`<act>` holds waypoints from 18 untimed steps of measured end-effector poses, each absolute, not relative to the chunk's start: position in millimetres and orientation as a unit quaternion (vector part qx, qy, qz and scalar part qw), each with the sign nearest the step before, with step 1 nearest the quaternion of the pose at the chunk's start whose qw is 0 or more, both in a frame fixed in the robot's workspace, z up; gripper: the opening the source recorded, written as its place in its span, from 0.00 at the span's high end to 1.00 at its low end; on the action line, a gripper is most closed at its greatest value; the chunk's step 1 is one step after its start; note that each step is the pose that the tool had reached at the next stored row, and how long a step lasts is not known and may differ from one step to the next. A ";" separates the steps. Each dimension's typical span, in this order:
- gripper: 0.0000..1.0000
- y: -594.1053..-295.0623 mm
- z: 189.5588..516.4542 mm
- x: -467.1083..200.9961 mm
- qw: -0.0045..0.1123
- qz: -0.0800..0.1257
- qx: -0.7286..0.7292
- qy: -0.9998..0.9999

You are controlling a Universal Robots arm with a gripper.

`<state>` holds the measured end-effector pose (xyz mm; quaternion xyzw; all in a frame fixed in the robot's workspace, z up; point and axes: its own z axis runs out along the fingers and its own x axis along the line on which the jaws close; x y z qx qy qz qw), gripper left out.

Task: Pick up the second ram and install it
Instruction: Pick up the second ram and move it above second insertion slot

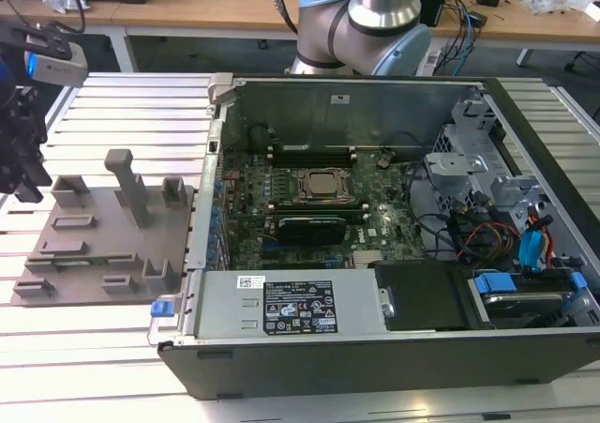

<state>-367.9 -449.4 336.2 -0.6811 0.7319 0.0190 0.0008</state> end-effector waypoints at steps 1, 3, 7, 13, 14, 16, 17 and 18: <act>0.70 -449.4 334.3 -367.9 0.001 0.019 -0.681 0.732; 0.70 -449.4 330.6 -367.9 0.001 0.019 -0.681 0.732; 0.70 -449.3 323.9 -367.9 0.001 0.019 -0.681 0.732; 0.70 -449.4 314.0 -367.9 0.001 0.019 -0.681 0.732; 0.70 -449.3 311.8 -367.9 0.001 0.019 -0.681 0.732; 0.70 -449.3 306.4 -367.9 0.001 0.019 -0.681 0.732; 0.70 -449.3 305.0 -367.9 0.001 0.019 -0.681 0.732; 0.70 -449.3 303.8 -367.9 0.001 0.019 -0.681 0.732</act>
